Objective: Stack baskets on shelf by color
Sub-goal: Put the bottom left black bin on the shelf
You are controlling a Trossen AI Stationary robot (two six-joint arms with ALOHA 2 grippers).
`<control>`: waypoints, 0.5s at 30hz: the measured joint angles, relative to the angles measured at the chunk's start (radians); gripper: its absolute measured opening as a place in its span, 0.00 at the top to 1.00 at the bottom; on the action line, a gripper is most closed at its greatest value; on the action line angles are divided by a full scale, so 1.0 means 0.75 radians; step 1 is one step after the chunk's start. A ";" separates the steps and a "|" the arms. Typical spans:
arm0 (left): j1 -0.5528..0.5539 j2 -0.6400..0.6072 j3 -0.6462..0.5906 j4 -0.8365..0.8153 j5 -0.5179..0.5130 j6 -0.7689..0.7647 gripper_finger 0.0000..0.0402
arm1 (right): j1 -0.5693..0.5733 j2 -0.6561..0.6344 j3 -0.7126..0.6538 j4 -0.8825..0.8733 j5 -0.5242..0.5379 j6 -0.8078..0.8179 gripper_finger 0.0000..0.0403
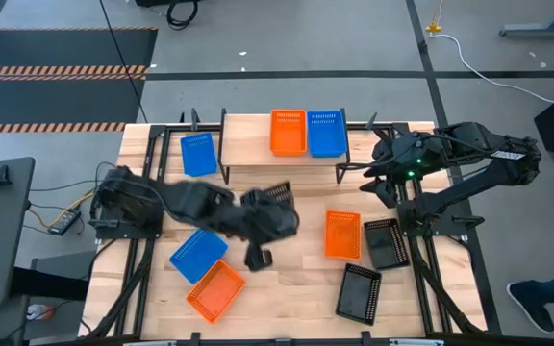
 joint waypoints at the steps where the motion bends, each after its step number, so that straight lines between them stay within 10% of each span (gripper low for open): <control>1: 0.021 -0.020 0.001 -0.010 -0.002 0.033 0.98 | 0.000 0.000 0.000 0.007 0.002 0.010 0.43; 15: 0.384 -0.150 0.000 -0.395 -0.100 0.544 0.97 | -0.001 0.000 0.000 0.016 0.178 0.149 0.43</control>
